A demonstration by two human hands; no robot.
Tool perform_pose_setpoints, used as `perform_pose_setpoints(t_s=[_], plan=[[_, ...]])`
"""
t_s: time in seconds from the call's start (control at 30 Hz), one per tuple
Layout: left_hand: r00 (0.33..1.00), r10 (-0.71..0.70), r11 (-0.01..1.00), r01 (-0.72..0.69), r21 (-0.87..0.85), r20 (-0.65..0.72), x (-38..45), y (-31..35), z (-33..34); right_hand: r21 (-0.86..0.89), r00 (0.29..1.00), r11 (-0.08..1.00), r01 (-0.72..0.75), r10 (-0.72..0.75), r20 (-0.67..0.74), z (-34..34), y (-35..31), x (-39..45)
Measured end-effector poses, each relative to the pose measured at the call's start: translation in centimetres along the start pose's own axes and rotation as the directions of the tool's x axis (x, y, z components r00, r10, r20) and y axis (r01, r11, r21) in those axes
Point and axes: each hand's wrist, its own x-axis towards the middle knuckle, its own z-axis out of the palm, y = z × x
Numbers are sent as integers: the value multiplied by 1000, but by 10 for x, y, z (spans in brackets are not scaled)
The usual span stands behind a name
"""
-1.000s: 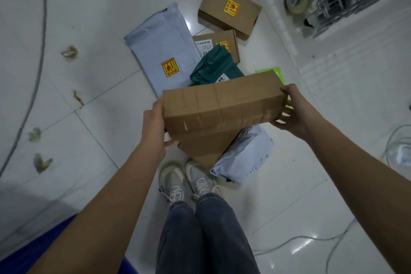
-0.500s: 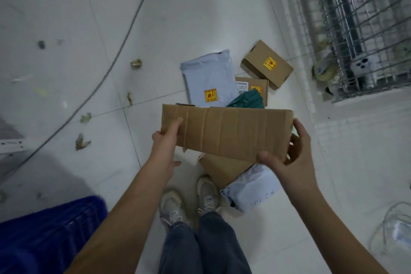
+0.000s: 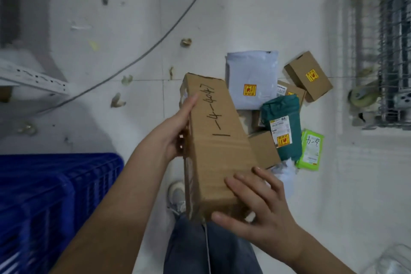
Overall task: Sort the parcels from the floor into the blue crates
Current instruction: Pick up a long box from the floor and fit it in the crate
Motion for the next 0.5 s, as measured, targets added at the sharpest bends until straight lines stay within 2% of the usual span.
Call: perform_pose_setpoints(t_s=[0.07,0.13,0.17,0.2,0.23,0.27,0.3,0.37,0.4,0.43,0.5], plan=[[1000,21,999,-22,48,9,-15,-1,-8,5,998,999,48,-48,39,-10,-4,0],[997,71,997,-70,21,-17,-32,0,-15,61,996,997,42,-47,80,-21,-10,3],[992,117,993,-118,-2,-50,-41,0,-18,128,992,992,-11,-5,126,-26,-14,6],[978,182,983,-184,-10,-99,-50,1,-21,216,977,969,-124,82,196,-32,-18,10],[953,259,965,-261,6,-157,-59,2,-25,315,938,905,-287,198,285,-38,-23,18],[920,334,942,-333,40,-207,-68,3,-28,405,863,782,-474,321,390,-44,-27,28],[886,397,918,-383,107,-241,-78,3,-31,490,767,597,-635,409,495,-49,-32,39],[820,487,854,-375,362,-301,-100,-2,-31,547,576,221,-808,494,651,-49,-36,61],[776,536,798,-336,500,-333,-111,-8,-29,525,524,149,-838,492,696,-46,-38,74],[722,590,737,-300,605,-360,-122,-14,-25,506,510,146,-850,469,721,-42,-40,84],[618,682,651,-271,709,-391,-139,-26,-20,445,495,221,-868,441,748,-30,-49,104]])
